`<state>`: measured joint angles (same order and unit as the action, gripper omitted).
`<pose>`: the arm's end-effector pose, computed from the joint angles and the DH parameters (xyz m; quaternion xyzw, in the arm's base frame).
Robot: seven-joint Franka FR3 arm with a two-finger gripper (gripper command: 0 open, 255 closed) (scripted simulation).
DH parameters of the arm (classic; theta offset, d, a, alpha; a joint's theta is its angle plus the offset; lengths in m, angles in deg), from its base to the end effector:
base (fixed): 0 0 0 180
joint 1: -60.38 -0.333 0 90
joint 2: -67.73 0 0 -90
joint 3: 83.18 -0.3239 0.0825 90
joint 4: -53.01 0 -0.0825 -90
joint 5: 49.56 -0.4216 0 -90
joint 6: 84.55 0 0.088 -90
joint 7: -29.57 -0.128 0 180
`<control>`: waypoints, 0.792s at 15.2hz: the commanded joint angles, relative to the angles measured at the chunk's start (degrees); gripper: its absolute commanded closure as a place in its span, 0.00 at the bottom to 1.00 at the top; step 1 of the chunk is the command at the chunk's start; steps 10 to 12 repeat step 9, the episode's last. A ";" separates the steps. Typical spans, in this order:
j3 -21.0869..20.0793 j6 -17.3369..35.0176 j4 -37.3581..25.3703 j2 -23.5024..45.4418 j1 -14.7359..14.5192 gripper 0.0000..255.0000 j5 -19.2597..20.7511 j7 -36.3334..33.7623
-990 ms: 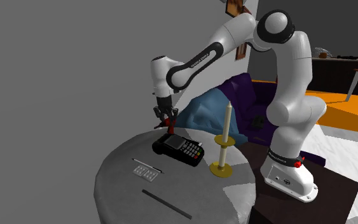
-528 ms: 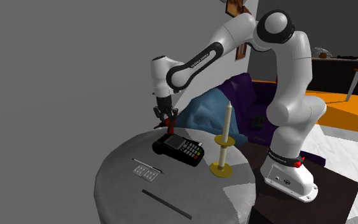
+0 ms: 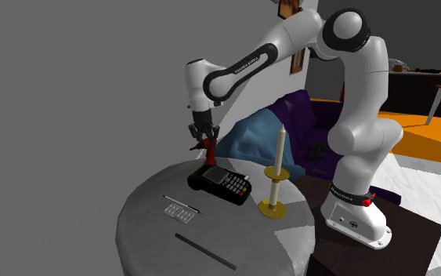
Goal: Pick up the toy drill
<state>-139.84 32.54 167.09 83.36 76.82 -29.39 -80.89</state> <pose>0.4882 0.3618 0.3429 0.8620 -0.5038 0.0278 0.0479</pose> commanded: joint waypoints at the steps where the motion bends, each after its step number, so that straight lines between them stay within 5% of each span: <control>1: -0.53 -1.40 -0.94 -0.94 0.44 1.00 -1.06 0.80; 12: -1.76 -5.15 -3.45 -3.64 1.67 1.00 -3.94 2.98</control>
